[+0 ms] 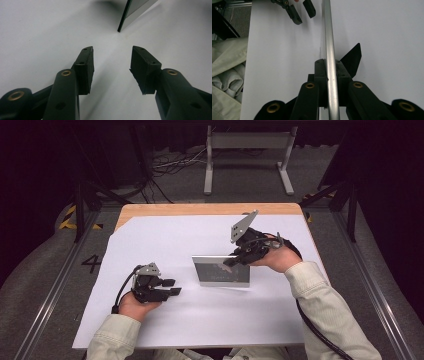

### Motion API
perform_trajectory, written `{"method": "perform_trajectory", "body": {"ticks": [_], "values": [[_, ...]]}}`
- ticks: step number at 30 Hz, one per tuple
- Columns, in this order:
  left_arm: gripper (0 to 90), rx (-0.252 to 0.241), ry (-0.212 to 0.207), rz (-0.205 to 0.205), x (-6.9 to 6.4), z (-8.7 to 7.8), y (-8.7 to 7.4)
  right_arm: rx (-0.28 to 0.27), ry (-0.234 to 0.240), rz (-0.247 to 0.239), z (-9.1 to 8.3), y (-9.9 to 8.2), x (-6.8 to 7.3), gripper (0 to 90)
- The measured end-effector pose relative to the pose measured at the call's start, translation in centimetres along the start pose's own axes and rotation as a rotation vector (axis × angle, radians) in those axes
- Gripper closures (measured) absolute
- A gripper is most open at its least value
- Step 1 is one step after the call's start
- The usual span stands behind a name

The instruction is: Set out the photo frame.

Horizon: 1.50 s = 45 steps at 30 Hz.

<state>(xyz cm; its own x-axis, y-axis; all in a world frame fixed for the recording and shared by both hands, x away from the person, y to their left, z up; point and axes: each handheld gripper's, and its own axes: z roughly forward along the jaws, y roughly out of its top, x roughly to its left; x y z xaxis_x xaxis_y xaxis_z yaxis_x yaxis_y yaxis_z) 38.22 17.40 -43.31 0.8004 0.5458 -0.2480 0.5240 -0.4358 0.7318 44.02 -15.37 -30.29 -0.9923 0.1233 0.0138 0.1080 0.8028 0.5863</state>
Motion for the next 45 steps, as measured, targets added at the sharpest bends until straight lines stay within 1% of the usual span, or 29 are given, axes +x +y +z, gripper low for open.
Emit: {"method": "perform_trajectory", "body": {"ticks": [3,7,9,15,16,17,23,26,30,32,33,34,35,38,40,43,45], "values": [[54.0,0.004,-0.005,-0.001,0.0,0.1,0.0,0.000,-0.009,-0.003,0.0,0.0,-0.1,84.0],[54.0,0.006,-0.003,0.002,0.0,0.1,0.0,0.013,-0.033,-0.035,-0.1,-0.1,0.0,82.5],[54.0,0.005,-0.003,-0.001,-0.1,0.1,0.0,0.026,-0.052,-0.049,-0.1,-0.1,-0.1,81.5],[53.8,0.004,-0.006,0.000,0.0,0.1,0.0,0.030,-0.069,-0.060,-0.2,-0.4,-0.5,79.2],[53.8,0.006,-0.007,0.002,0.0,0.2,0.0,0.031,-0.083,-0.065,-0.2,-0.6,-0.8,77.9],[53.8,0.006,-0.007,0.002,0.0,0.2,0.0,0.031,-0.086,-0.065,-0.2,-0.7,-0.9,77.4],[53.5,0.007,-0.008,0.001,0.0,0.3,0.1,0.007,-0.091,-0.037,-0.5,-1.5,-1.4,76.0],[53.5,0.009,-0.011,0.006,0.0,0.3,0.1,-0.010,-0.094,-0.035,-0.5,-1.7,-1.4,75.8],[53.4,0.009,-0.010,0.005,0.0,0.3,0.2,-0.014,-0.108,-0.036,-0.5,-1.8,-1.4,74.6],[53.4,0.008,-0.010,0.004,0.0,0.3,0.2,-0.016,-0.117,-0.027,-0.5,-1.8,-1.4,73.7],[53.3,0.008,-0.010,0.004,0.0,0.3,0.2,-0.021,-0.120,-0.024,-0.6,-1.9,-1.4,71.5],[53.3,0.008,-0.010,0.002,0.0,0.3,0.1,-0.021,-0.120,-0.024,-0.6,-1.9,-1.4,71.5],[53.2,0.008,-0.012,-0.006,0.0,0.3,0.1,-0.041,-0.122,-0.001,-0.8,-2.2,-1.5,65.7],[53.1,0.008,-0.011,-0.002,0.0,0.4,0.1,-0.056,-0.124,0.021,-0.9,-2.3,-1.5,62.9],[53.0,0.009,-0.011,-0.001,0.0,0.4,0.1,-0.069,-0.131,0.029,-1.0,-2.5,-1.4,57.7],[52.8,0.010,-0.011,-0.001,0.0,0.4,0.2,-0.091,-0.141,0.037,-1.3,-2.6,-1.3,52.3],[52.7,0.010,-0.013,0.000,0.0,0.5,0.2,-0.108,-0.145,0.057,-1.7,-2.7,-1.3,49.1]]}}
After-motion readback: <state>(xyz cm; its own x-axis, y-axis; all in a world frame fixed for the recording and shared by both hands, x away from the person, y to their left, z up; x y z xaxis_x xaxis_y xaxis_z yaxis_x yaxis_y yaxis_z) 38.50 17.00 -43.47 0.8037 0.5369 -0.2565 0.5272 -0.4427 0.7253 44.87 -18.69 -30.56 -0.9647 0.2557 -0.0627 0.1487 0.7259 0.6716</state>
